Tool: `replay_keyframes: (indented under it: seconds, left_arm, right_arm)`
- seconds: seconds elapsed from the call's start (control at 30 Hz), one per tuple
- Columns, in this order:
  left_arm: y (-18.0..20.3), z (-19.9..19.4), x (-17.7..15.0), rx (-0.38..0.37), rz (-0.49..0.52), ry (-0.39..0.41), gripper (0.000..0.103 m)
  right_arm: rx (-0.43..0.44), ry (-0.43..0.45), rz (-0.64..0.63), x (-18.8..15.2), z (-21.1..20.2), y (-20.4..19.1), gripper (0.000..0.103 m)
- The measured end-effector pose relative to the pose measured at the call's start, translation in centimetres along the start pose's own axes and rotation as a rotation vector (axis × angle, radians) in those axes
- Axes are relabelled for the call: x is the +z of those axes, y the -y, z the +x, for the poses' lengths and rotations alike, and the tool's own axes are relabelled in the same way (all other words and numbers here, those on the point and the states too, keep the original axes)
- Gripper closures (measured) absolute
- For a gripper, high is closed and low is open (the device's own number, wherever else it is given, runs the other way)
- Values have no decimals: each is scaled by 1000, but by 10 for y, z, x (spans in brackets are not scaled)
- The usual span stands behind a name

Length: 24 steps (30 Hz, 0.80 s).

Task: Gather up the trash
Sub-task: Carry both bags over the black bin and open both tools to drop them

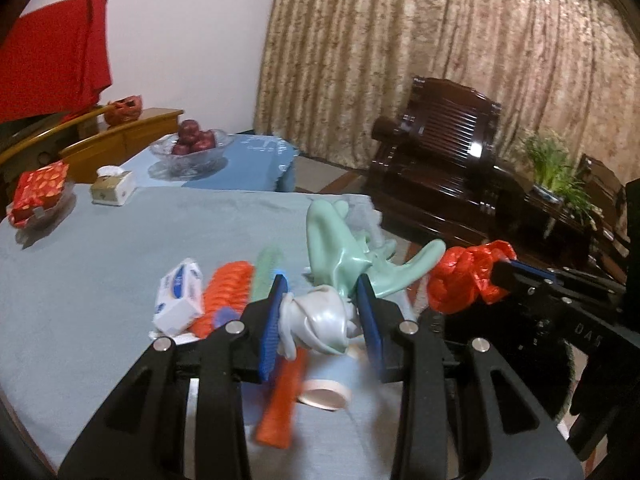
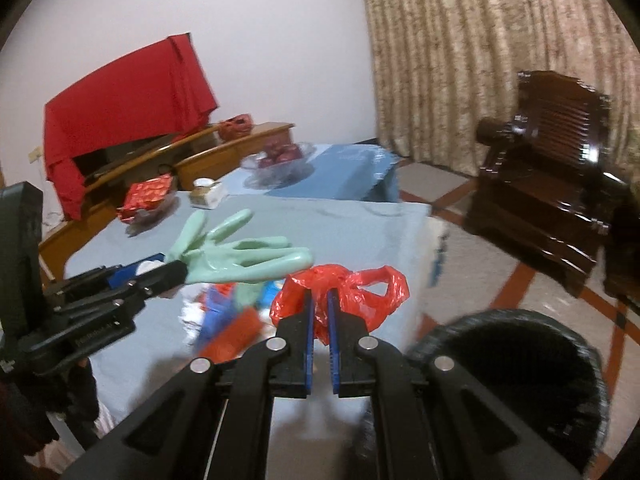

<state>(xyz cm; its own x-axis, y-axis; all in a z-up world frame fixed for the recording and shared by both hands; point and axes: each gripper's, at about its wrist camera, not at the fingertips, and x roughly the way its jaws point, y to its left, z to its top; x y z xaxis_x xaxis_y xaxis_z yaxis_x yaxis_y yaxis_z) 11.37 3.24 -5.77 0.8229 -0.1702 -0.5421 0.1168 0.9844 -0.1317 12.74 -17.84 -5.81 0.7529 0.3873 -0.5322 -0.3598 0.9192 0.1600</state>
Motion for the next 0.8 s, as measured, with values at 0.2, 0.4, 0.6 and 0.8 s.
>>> replay_keyframes:
  seconds: [0.2, 0.4, 0.6, 0.8]
  left_arm:
    - [40, 6, -6, -80, 45, -19, 69]
    - [87, 26, -18, -171, 99, -63, 69]
    - [128, 52, -36, -232, 149, -121, 69]
    - [156, 76, -48, -297, 162, -181, 66]
  right_arm:
    - [-119, -7, 56, -19, -29, 42, 97]
    - [-207, -19, 111, -38, -48, 78, 97]
    - [-274, -47, 179, -64, -58, 110, 97]
    - [-317, -85, 239, -84, -58, 133, 95]
